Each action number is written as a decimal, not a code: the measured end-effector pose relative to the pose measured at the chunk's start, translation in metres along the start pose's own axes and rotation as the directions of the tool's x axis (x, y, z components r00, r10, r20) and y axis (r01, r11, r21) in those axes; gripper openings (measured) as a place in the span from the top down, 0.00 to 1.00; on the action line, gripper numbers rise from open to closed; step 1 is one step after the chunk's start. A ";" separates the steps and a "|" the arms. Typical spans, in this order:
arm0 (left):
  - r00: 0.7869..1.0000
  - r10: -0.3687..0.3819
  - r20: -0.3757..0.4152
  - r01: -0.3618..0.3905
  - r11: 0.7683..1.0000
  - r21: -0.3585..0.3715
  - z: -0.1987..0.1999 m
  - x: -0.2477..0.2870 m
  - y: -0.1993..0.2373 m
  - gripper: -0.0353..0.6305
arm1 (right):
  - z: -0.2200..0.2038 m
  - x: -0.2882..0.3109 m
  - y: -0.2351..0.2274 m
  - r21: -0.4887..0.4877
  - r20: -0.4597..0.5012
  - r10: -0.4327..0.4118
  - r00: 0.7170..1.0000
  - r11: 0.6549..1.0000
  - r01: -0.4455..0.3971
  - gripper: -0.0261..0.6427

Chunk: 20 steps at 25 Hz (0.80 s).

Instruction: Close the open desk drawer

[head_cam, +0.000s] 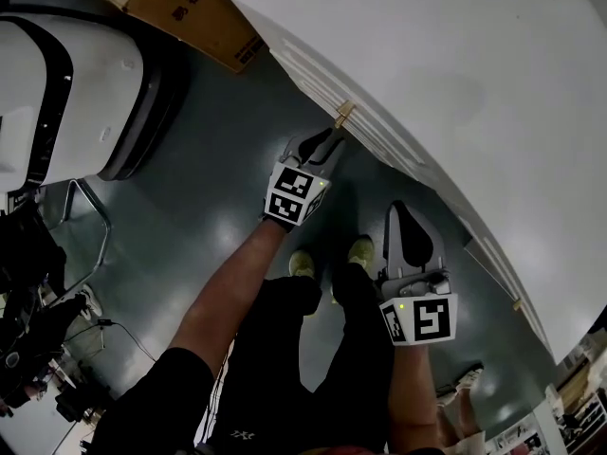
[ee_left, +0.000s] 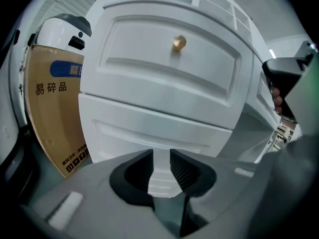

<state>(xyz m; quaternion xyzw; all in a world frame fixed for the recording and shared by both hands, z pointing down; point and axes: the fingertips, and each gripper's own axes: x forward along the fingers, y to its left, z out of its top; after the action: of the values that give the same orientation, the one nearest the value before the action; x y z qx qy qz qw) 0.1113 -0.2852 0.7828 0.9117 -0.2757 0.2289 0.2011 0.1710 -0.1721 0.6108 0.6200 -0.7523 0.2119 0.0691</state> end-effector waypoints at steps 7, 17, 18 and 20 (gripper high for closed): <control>0.998 -0.054 0.021 0.054 0.999 -0.001 0.060 -0.068 -0.041 0.92 | 0.057 -0.021 0.018 0.014 0.011 -0.015 1.000 1.000 0.015 0.93; 0.986 -0.130 0.104 0.128 0.991 0.024 0.178 -0.173 -0.122 0.94 | 0.129 -0.073 0.050 0.051 0.034 -0.023 0.999 0.998 0.021 0.93; 0.985 -0.134 0.109 0.131 0.991 0.033 0.187 -0.179 -0.127 0.94 | 0.135 -0.075 0.051 0.057 0.039 -0.024 0.999 0.998 0.022 0.93; 0.982 -0.145 0.118 0.140 0.989 0.053 0.205 -0.193 -0.139 0.94 | 0.147 -0.082 0.052 0.065 0.052 -0.027 0.998 0.998 0.024 0.93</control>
<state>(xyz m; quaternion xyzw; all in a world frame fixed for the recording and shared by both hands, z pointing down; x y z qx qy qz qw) 0.1136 -0.2004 0.4802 0.9455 -0.2164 0.1640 0.1796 0.1622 -0.1502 0.4361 0.6368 -0.7387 0.2185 0.0318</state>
